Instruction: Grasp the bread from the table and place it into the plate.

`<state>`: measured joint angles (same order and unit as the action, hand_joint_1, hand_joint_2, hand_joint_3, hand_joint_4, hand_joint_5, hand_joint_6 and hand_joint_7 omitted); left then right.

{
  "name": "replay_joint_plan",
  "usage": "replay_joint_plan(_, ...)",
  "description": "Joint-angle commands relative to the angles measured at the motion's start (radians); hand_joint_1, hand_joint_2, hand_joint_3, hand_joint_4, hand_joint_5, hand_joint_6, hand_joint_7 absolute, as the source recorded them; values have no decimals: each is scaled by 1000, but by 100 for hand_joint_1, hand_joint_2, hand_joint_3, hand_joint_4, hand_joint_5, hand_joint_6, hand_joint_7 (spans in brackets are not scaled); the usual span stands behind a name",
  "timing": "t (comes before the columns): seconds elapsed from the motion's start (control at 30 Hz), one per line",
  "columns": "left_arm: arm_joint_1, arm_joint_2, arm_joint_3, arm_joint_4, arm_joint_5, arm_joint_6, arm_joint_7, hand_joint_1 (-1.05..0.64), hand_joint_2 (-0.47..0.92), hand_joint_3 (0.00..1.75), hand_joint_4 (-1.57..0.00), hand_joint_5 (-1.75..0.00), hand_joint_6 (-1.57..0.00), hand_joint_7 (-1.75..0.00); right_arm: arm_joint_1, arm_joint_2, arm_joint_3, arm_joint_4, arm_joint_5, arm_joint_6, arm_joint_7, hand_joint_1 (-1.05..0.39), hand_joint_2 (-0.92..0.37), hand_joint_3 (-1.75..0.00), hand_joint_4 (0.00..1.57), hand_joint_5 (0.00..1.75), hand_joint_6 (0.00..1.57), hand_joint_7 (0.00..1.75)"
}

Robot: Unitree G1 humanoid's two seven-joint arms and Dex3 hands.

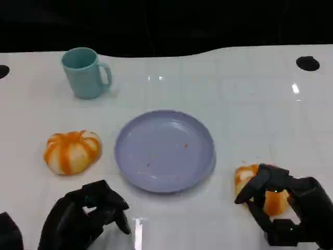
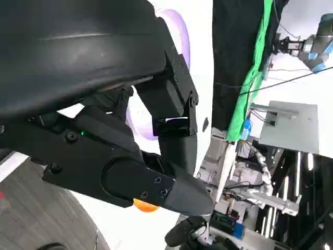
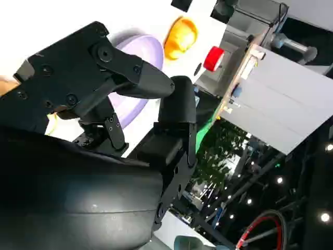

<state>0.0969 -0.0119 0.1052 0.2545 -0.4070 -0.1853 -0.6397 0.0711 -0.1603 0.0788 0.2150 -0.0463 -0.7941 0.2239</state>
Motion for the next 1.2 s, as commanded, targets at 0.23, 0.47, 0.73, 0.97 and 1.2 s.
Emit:
replay_joint_plan(0.23, -3, 10, 3, 6, -2, -7, 0, -94, 83, 0, -73, -168, -104, -87, 1, -4, -3, 10, 5, -17, -5, -36, -51, -101, 83, 174, 80, 133)
replay_joint_plan(0.47, -4, 11, 3, 10, 1, -16, -3, -94, 84, 0, -73, -169, -103, -87, 2, -4, -2, 7, 10, -15, -3, -34, -51, -102, 82, 174, 80, 133)
replay_joint_plan(0.73, -5, 9, 2, 10, 0, -14, -1, -93, 84, 0, -73, -168, -103, -87, -1, -5, -11, 6, 0, -22, -14, -33, -55, -96, 78, 169, 78, 128)
replay_joint_plan(0.97, -3, 7, 0, 5, -4, -10, -2, -93, 83, 0, -73, -168, -103, -86, 6, -16, -33, -57, -78, 24, -72, -34, -65, -75, 54, 143, 70, 75)
replay_joint_plan(1.2, 2, 8, -3, 0, 4, -19, 2, -94, 84, 0, -72, -169, -103, -87, 33, -109, -60, -253, -344, 171, -96, -52, -92, -16, 30, 84, 48, 35)
